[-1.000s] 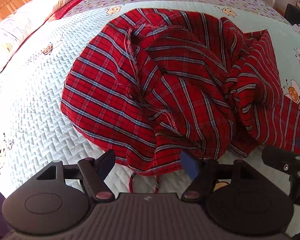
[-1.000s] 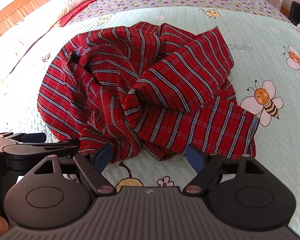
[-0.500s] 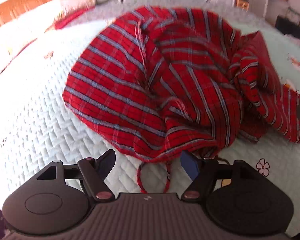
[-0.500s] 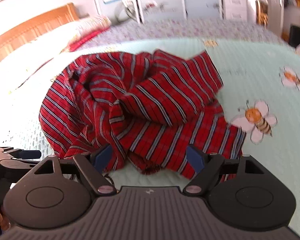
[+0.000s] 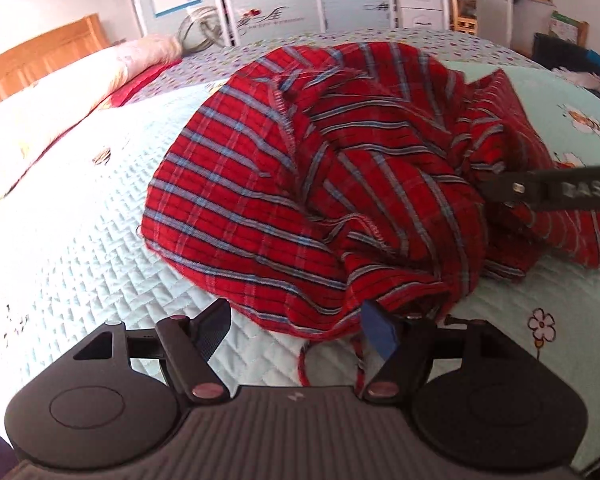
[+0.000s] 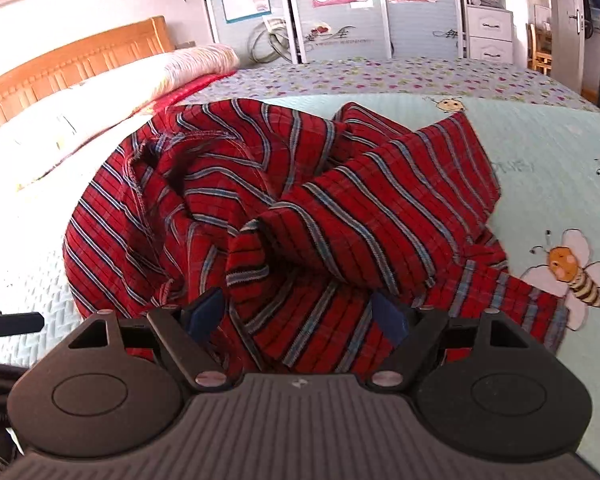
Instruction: Fold clothes
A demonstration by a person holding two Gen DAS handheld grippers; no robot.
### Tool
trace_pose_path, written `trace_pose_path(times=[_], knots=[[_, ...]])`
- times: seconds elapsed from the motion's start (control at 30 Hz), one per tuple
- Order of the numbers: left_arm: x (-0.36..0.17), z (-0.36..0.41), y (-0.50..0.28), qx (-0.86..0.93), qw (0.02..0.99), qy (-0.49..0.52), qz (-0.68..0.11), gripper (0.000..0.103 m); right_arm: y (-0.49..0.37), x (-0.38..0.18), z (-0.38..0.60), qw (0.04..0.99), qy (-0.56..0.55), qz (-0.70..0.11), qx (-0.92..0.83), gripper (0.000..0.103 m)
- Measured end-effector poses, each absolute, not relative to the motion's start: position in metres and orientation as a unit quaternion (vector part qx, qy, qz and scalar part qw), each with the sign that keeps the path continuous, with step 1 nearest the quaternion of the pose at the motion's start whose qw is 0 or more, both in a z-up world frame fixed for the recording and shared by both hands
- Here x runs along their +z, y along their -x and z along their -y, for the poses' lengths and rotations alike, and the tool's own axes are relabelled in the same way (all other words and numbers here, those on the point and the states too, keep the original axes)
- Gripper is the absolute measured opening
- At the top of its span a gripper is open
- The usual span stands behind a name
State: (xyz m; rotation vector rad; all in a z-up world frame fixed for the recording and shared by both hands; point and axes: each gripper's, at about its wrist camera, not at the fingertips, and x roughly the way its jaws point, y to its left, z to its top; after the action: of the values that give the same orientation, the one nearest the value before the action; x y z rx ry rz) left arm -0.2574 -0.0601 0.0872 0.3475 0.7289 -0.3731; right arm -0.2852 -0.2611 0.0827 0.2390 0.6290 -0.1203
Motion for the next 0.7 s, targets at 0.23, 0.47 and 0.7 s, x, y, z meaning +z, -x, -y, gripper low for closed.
trace_pose_path(times=[0.23, 0.47, 0.7], knots=[[0.082, 0.077, 0.270, -0.200, 0.894, -0.186, -0.355, 0.075, 0.304, 0.081, 0.286, 0.948, -0.142, -0.274, -0.075, 0.003], [0.083, 0.096, 0.287, -0.217, 0.891, -0.222, -0.331, 0.075, 0.372, 0.124, 0.337, 0.952, -0.093, -0.186, -0.225, 0.001], [0.083, 0.130, 0.300, -0.238, 0.883, -0.285, -0.288, 0.075, 0.386, 0.092, 0.425, 0.906, -0.106, -0.261, -0.316, 0.002]])
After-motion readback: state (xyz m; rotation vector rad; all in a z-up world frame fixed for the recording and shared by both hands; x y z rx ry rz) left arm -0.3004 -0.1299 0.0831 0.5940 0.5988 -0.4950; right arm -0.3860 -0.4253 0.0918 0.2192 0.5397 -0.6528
